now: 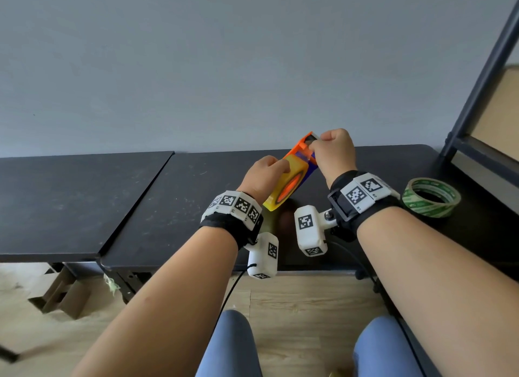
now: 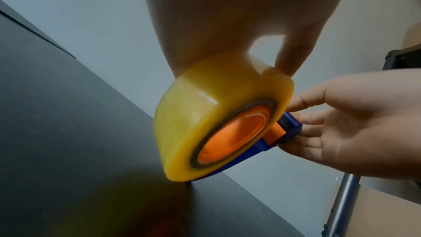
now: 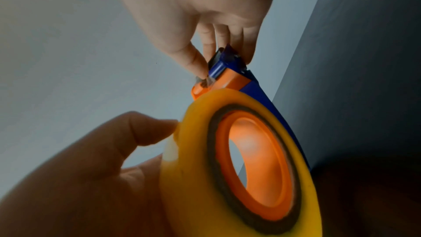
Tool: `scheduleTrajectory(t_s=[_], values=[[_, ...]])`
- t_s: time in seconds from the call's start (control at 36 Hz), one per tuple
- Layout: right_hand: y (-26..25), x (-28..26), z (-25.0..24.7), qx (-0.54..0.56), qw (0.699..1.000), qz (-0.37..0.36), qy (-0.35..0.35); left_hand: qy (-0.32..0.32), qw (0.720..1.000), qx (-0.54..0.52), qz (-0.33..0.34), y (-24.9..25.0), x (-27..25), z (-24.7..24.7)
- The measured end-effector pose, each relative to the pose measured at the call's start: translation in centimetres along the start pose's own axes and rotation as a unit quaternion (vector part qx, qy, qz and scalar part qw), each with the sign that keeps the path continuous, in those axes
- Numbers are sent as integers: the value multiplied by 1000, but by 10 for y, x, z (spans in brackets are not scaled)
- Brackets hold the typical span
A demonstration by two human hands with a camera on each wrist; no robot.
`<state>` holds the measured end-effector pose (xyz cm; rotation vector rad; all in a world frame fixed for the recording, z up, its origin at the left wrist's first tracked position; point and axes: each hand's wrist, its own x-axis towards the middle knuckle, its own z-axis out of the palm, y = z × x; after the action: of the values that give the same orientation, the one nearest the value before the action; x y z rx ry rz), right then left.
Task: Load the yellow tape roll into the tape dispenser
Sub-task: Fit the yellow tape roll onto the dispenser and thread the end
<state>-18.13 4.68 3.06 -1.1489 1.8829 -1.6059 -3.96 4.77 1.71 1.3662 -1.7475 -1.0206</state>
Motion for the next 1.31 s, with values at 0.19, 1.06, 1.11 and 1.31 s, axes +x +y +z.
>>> scheduleTrajectory(t_s=[0.19, 1.06, 1.11, 1.31], values=[[0, 3, 0, 1, 1000, 8, 5, 5, 1000, 15, 6, 2, -3, 3], [13, -7, 2, -90, 979, -178, 33, 61, 946, 295, 120, 4, 2, 11], [13, -8, 1, -112, 977, -178, 26, 56, 946, 296, 118, 4, 3, 10], [0, -15, -4, -163, 976, -145, -17, 41, 945, 304, 112, 8, 3, 12]])
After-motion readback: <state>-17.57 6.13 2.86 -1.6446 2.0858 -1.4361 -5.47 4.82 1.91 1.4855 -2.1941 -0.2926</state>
